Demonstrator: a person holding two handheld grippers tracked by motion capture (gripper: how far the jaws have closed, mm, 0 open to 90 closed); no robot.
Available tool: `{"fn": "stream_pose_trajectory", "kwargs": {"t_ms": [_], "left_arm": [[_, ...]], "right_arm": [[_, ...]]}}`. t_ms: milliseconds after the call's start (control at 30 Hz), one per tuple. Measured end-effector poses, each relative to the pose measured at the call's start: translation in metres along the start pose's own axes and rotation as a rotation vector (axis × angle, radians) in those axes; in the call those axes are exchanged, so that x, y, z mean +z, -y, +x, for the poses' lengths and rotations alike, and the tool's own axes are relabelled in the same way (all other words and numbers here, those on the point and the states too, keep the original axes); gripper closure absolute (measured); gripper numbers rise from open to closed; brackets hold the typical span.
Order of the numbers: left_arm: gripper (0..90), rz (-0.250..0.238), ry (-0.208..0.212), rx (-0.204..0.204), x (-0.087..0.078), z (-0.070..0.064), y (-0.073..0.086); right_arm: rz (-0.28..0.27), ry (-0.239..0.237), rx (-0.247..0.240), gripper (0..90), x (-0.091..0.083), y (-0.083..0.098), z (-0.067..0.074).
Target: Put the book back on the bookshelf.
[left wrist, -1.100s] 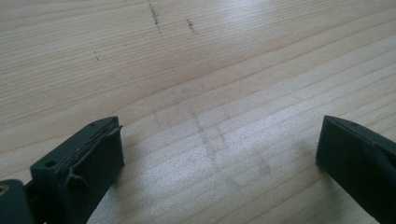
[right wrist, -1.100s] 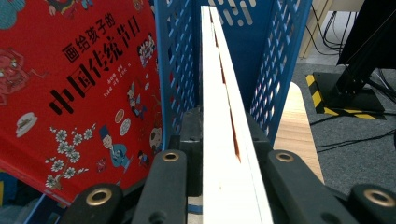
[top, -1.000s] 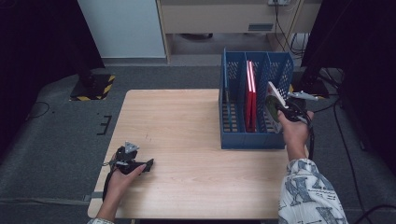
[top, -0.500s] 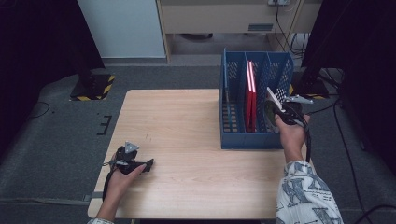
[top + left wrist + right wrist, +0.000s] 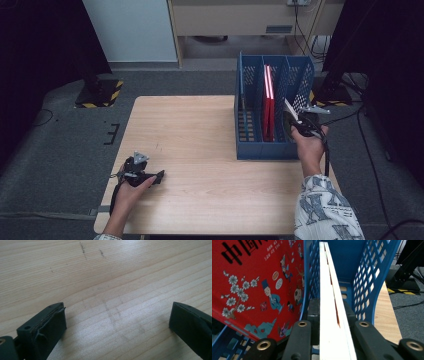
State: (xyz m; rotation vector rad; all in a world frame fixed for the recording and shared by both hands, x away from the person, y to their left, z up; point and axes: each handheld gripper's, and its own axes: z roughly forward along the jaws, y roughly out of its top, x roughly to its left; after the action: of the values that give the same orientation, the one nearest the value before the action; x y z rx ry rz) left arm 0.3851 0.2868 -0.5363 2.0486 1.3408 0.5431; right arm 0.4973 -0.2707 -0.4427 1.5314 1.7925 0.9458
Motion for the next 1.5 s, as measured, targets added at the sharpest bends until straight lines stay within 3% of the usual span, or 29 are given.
{"fn": "stream_pose_trajectory", "kwargs": {"t_ms": [267,633,1500], "left_arm": [[0.0,0.001,0.0,0.0,0.0,0.0,0.0],[0.0,0.002,0.0,-0.001,0.0,0.0,0.0],[0.1,0.002,-0.001,-0.002,0.0,0.0,0.0]], "right_arm": [[0.028,-0.004,-0.017,75.5,-0.001,0.002,0.004],[0.045,-0.019,-0.011,74.8,-0.004,0.011,-0.001],[0.023,-0.026,-0.025,72.9,-0.015,0.012,0.001]]}}
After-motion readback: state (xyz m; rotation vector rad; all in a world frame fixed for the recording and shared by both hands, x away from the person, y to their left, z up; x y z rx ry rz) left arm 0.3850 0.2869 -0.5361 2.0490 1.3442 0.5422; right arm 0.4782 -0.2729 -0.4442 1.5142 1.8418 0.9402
